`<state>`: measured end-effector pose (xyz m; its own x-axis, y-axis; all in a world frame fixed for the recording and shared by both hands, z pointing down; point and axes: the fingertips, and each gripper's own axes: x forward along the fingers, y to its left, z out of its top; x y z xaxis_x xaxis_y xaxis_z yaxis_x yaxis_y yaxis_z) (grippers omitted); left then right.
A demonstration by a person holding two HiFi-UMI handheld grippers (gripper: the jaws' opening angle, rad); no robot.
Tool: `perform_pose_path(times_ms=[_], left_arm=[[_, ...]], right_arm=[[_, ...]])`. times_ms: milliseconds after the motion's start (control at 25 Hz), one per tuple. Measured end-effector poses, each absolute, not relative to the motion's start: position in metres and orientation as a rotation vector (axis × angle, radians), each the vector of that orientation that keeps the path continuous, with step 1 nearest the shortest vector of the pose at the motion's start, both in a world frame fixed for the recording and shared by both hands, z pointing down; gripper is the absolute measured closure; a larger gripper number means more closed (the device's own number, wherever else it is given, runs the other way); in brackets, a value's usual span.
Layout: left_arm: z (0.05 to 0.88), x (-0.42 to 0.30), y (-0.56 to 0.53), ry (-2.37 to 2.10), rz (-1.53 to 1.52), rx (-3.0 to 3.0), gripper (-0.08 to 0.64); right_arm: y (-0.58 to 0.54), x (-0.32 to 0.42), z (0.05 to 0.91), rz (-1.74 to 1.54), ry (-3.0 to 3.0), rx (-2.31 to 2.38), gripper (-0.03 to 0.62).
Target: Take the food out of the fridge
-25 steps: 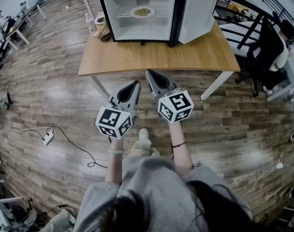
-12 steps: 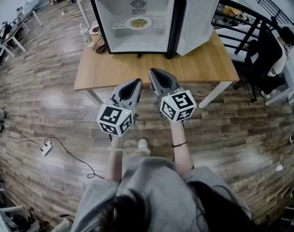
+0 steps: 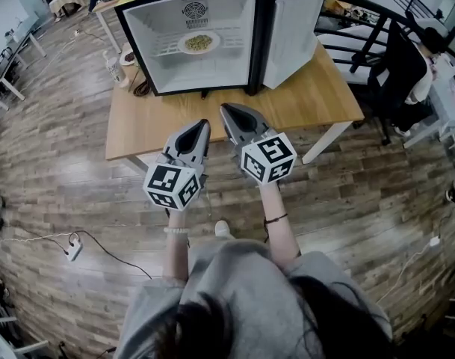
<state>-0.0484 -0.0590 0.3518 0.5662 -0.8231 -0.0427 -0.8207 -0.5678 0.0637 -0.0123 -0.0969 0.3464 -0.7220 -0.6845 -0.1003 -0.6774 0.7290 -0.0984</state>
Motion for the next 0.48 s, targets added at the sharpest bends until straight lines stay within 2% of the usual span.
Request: perform_pose_path(times_ms=[480], left_arm=[[0.358, -0.086, -0.092, -1.432, -0.139, 2.73, 0.552]], right_arm=[[-0.127, -0.05, 0.355, -0.093, 2.822, -1.125, 0.583]])
